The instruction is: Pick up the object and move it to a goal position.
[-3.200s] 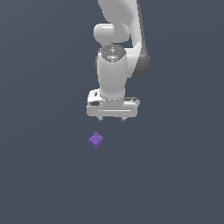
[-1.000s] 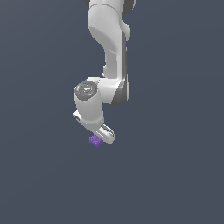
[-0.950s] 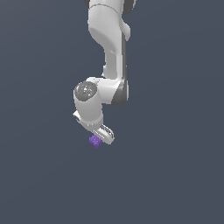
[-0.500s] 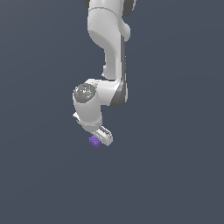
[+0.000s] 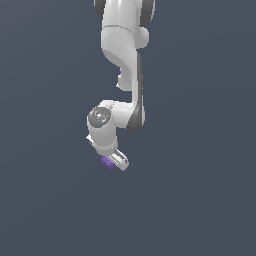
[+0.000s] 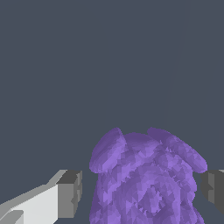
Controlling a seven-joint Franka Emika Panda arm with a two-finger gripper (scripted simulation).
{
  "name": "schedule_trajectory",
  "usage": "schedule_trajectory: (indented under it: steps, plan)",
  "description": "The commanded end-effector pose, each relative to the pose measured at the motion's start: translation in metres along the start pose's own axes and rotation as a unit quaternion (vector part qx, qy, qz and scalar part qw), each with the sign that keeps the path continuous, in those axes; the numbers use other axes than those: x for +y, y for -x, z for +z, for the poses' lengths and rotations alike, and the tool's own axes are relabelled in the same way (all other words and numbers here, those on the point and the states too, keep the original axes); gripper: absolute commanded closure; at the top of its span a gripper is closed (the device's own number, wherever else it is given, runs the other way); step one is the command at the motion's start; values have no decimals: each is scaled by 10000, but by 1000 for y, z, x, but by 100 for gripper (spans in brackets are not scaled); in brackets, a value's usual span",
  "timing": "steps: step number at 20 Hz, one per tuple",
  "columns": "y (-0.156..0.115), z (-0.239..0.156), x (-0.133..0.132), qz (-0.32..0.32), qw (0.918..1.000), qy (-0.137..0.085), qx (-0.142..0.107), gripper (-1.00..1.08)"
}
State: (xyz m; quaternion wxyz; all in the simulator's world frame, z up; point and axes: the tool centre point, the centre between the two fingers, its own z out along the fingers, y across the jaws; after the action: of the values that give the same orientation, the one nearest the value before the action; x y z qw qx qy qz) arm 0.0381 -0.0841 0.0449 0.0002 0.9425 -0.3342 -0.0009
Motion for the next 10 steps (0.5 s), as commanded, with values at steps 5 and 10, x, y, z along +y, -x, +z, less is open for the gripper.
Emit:
schedule_trajectory:
  steps: [5,10]
  plan:
    - [-1,5,-1,2,10000,-5,7,108]
    - [-1,5,-1,2,10000,-5,7,108]
